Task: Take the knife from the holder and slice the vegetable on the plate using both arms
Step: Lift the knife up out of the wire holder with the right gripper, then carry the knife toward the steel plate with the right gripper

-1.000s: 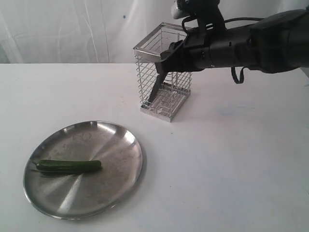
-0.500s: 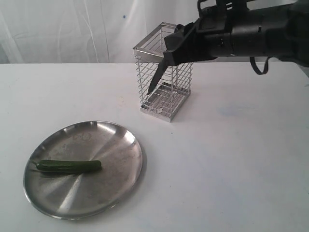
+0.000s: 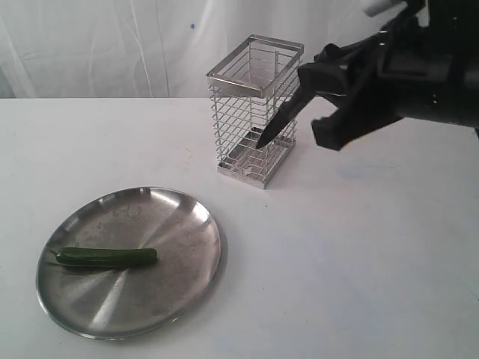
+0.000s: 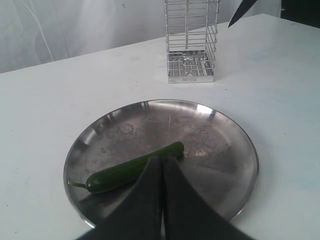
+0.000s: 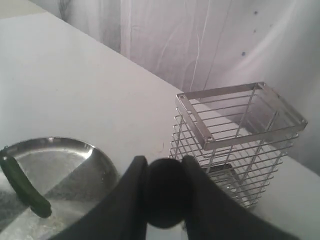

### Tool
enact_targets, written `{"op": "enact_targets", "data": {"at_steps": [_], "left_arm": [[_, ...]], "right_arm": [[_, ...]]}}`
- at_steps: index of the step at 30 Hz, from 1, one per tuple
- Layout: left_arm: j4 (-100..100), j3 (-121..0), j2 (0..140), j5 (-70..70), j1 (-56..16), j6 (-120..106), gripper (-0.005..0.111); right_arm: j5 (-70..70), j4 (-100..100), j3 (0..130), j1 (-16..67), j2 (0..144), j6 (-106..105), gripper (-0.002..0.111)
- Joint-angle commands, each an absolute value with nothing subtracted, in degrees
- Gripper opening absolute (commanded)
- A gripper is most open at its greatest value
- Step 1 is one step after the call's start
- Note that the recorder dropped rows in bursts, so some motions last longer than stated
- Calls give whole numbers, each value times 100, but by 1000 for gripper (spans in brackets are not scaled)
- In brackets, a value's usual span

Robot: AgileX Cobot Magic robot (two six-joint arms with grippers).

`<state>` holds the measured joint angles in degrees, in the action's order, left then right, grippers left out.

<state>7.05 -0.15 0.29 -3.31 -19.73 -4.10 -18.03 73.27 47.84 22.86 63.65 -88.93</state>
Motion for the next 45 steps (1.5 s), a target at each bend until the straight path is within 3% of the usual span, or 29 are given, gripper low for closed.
{"op": "enact_targets", "data": {"at_steps": [1,6,27,45], "left_arm": [[716,0,0,-308,-1948,-386,0],[716,0,0,-308,-1948,-386,0],[716,0,0,-308,-1948,-386,0],[716,0,0,-308,-1948,-386,0]], "right_arm": [[-2200,7383,4506,2295,5703,-10779,0],[-2173,7538,4453,2437,5418,-12269,0],[-2105,6875,4279,3728,5709,-12280,0],[157,6459,4190,5158,7583,-12280,0]]}}
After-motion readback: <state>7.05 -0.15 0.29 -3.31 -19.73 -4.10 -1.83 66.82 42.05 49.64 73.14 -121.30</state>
